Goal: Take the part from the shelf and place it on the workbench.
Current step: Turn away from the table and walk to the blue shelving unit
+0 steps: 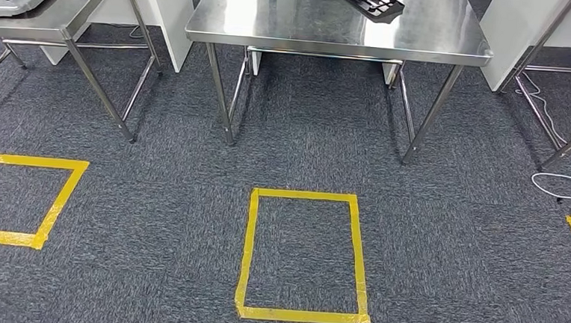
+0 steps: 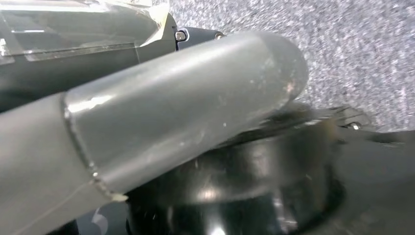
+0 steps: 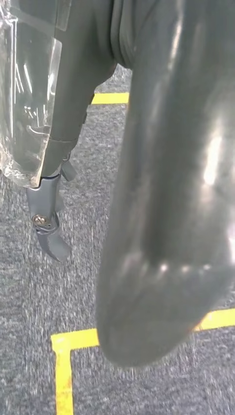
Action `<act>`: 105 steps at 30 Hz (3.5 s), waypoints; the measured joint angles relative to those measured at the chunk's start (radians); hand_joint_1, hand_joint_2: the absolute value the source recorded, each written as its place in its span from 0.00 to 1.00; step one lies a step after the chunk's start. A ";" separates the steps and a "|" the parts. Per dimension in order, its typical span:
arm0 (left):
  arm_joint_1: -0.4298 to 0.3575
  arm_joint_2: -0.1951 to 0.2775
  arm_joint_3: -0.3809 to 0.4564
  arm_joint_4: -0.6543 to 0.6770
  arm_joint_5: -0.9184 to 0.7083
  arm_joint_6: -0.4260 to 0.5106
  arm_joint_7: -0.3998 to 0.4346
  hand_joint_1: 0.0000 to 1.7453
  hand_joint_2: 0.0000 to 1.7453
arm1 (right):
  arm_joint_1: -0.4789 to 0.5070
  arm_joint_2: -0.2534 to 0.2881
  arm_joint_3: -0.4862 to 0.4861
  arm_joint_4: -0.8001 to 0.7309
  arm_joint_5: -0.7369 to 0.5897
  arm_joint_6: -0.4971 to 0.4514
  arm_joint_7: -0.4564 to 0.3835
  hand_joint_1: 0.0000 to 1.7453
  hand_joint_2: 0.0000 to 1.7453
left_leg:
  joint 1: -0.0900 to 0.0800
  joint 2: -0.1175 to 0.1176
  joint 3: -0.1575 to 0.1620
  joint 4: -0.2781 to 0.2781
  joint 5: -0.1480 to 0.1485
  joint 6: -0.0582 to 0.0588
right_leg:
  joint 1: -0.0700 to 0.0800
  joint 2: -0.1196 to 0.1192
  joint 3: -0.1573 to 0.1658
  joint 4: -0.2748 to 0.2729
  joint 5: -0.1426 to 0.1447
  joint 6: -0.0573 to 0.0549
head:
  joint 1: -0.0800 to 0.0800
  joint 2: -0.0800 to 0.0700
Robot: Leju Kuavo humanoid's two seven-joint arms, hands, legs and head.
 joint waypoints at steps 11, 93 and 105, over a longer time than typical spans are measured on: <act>0.000 0.001 0.000 0.000 0.001 0.001 0.000 0.00 0.00 | -0.002 0.005 0.000 0.000 0.000 0.005 0.000 0.00 0.00 | -0.010 0.000 0.176 -0.287 0.122 0.052 | 0.015 0.000 -0.036 0.024 0.009 0.031 | 0.001 0.000; 0.001 0.001 -0.024 -0.003 -0.012 0.004 0.022 0.00 0.00 | 0.004 -0.005 0.004 0.002 0.033 0.017 0.019 0.00 0.00 | -0.011 -0.056 0.060 -0.163 0.102 0.020 | -0.008 0.008 0.013 0.032 -0.041 0.017 | -0.006 0.000; 0.000 0.001 -0.024 -0.003 -0.012 0.004 0.023 0.00 0.00 | 0.003 -0.002 0.004 0.002 0.035 0.020 0.020 0.00 0.00 | -0.017 0.046 0.095 -0.228 0.136 0.030 | 0.012 -0.116 0.032 0.027 -0.063 0.031 | -0.011 0.000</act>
